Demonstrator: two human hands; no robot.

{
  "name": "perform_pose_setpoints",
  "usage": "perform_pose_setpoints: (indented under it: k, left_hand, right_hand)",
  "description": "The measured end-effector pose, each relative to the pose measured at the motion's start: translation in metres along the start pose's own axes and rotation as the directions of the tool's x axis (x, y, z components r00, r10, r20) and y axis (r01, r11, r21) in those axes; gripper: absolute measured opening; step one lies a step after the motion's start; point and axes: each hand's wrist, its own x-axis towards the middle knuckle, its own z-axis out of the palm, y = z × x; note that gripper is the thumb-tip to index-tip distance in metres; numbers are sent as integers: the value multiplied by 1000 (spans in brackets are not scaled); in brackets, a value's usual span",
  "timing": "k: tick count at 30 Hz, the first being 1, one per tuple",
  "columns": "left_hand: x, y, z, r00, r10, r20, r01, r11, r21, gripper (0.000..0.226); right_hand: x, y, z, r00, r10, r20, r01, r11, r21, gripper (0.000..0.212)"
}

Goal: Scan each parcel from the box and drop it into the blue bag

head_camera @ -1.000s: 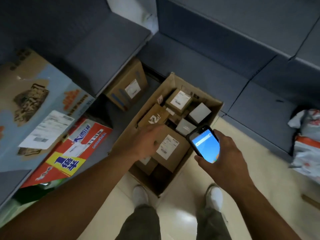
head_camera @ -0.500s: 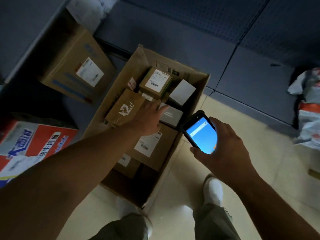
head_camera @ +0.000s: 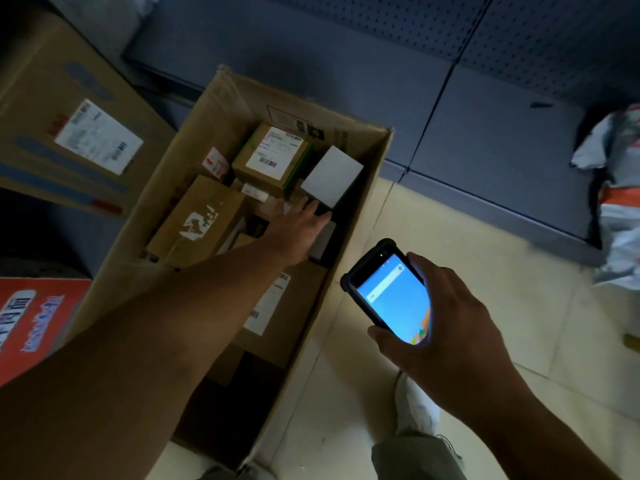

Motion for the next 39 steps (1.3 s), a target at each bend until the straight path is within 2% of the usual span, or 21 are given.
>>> perform_pose_setpoints:
  k: [4,10,16,19,22,24,28,30,34,37,39]
  left_hand:
    - [12,1,12,998,-17,61,10,993,120,108]
    - [15,3,20,999,-29,24,26,991,128,100]
    - [-3,-16,-4,983,-49,-179,39,997,-60,112]
    - [-26,-31,-27,975,-68,-213,38,989,-141,110]
    - [-59,-44,-54,960,-161,-231,88,951,-297,116]
    - [-84,-54,-72,939,-280,-202,147,854,-498,117]
    - [-140,-77,-113,875,-483,-29,272,541,-796,101]
    - [-167,-88,-131,842,-539,12,252,374,-892,89]
    - [-225,-95,-162,771,-635,47,109,59,-992,60]
    - [-267,-90,-184,739,-667,92,45,-87,-995,53]
    - [-290,-88,-195,729,-676,109,24,-134,-991,51]
  right_hand:
    - [10,6,6,1000,-7,-21,8,1000,19,95]
    - [13,9,10,1000,11,-19,-11,1000,9,94]
    - [8,3,-1,999,19,-41,-19,1000,5,93]
    - [4,-11,-12,999,17,-50,-16,1000,18,94]
    - [-5,-29,-27,998,18,-61,-15,999,41,92]
    - [-14,-43,-39,997,9,-73,-5,999,51,90]
    - [-37,-71,-67,997,21,-75,-14,996,85,89]
    - [-49,-85,-80,997,23,-74,-18,998,66,90]
    - [-76,-114,-101,997,-6,-82,9,999,38,88]
    - [-95,-135,-114,995,-41,-91,46,997,58,86]
    - [-104,-147,-119,994,-55,-95,61,996,61,85]
